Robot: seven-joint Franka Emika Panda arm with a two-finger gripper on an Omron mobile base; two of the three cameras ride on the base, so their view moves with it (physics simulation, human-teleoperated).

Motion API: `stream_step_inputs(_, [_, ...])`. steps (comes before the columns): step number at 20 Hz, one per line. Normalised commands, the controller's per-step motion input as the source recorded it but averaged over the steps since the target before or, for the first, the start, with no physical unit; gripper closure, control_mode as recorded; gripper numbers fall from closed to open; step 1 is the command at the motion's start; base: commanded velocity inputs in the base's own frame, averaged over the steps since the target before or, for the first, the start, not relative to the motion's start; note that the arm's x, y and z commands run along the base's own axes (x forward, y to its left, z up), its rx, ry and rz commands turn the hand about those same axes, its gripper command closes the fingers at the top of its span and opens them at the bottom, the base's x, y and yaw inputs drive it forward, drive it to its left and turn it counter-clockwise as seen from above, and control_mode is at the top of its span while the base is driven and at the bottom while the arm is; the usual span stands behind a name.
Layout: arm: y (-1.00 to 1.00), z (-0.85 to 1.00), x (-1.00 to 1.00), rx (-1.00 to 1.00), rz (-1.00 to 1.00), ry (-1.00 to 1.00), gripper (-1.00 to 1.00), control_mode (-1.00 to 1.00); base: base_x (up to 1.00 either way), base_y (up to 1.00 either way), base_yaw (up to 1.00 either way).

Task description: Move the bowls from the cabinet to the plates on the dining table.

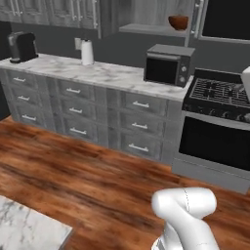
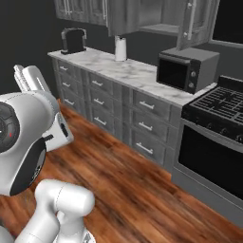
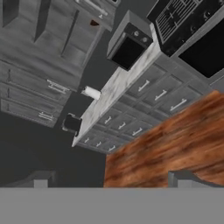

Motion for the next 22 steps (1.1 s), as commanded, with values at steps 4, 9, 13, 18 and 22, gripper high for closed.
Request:
stream_step_inputs(4, [0.0, 0.0, 0.0, 0.0, 0.0, 0.0, -1.0, 1.0, 0.61, -0.09, 0.03])
stream_step_inputs(9, [0.0, 0.0, 0.0, 0.0, 0.0, 0.0, -1.0, 1.0, 0.58, -0.1, 0.04])
stream_step_inputs(13, [0.0, 0.0, 0.0, 0.0, 0.0, 0.0, -1.0, 1.0, 0.56, -0.13, 0.04])
stream_step_inputs(18, [0.0, 0.0, 0.0, 0.0, 0.0, 0.0, -1.0, 1.0, 0.57, -0.14, 0.03])
stream_step_inputs(22, [0.0, 0.0, 0.0, 0.0, 0.0, 0.0, -1.0, 1.0, 0.57, -0.14, 0.03])
